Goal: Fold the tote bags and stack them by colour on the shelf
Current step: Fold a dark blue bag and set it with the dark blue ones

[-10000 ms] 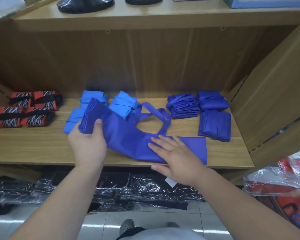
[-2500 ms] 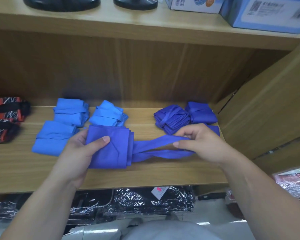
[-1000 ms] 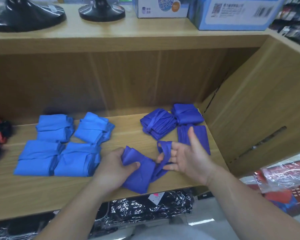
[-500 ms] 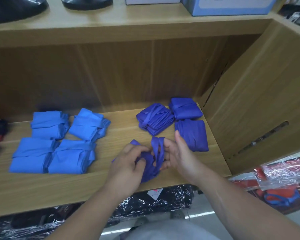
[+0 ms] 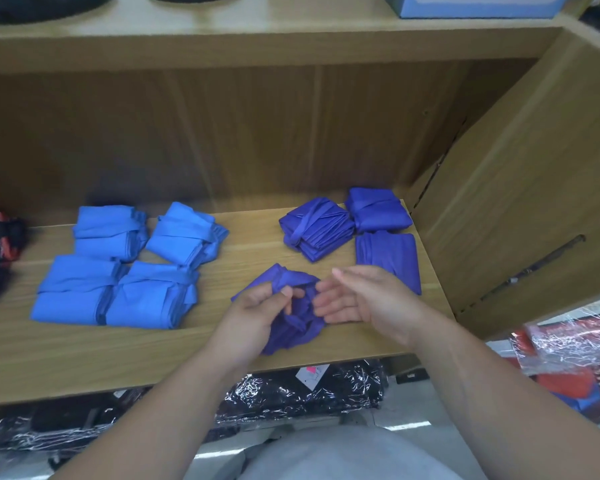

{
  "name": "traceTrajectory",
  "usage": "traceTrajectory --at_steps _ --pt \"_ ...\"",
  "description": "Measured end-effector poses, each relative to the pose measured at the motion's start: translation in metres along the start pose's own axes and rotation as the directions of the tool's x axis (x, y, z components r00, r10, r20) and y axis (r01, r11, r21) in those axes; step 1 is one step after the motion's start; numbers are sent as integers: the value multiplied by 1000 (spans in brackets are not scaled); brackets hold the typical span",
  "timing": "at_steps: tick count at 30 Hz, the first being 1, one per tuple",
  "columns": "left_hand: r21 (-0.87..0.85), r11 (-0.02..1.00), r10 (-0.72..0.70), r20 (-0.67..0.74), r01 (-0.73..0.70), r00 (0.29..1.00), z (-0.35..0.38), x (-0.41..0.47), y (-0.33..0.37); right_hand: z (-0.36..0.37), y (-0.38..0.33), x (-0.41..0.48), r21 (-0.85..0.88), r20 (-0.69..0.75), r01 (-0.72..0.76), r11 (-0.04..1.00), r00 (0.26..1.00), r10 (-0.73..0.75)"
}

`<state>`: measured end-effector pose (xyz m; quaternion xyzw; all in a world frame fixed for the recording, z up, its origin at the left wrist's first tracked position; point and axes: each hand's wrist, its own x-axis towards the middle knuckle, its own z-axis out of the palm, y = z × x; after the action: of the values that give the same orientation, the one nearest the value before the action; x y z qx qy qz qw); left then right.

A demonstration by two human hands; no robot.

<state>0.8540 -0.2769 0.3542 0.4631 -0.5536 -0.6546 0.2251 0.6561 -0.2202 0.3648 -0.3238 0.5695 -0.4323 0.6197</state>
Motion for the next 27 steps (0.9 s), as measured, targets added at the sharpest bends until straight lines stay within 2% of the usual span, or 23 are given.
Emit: traceTrajectory --at_steps 2,4,7,10,12,14,16,18,21,24,27 --pt "-26 999 -20 4 21 1000 -1 0 0 2 10 0 -161 -116 8 987 993 -27" --pt "-76 997 -28 5 28 1000 2 -2 4 9 22 1 -279 -148 23 960 987 -67" --pt "-112 993 -32 -20 29 999 6 -4 7 21 33 2 -329 -107 74 941 988 -115" --pt "-106 994 -31 -56 25 998 6 -4 7 22 36 5 -322 -166 104 941 973 -164" --pt "-111 994 -11 -58 4 998 5 -4 8 20 36 4 -258 -179 95 961 973 -144" --pt "-131 991 1 -49 -8 999 4 -6 10 18 37 1 -9 -166 55 998 985 -55" --pt "-154 987 35 -71 -46 997 4 -6 10 14 38 -1 271 -116 32 962 993 0" --pt "-132 986 81 -136 -99 987 3 -2 3 12 38 0 399 -109 30 916 994 15" --pt "-20 987 148 -278 -160 949 6 2 -10 17 36 3 460 -124 33 887 992 28" --pt "71 971 238 -359 -227 902 8 4 -18 28 39 6 404 -126 5 915 991 50" --pt "95 965 262 -383 -244 886 7 6 -26 39 47 7 335 -171 12 942 984 48"
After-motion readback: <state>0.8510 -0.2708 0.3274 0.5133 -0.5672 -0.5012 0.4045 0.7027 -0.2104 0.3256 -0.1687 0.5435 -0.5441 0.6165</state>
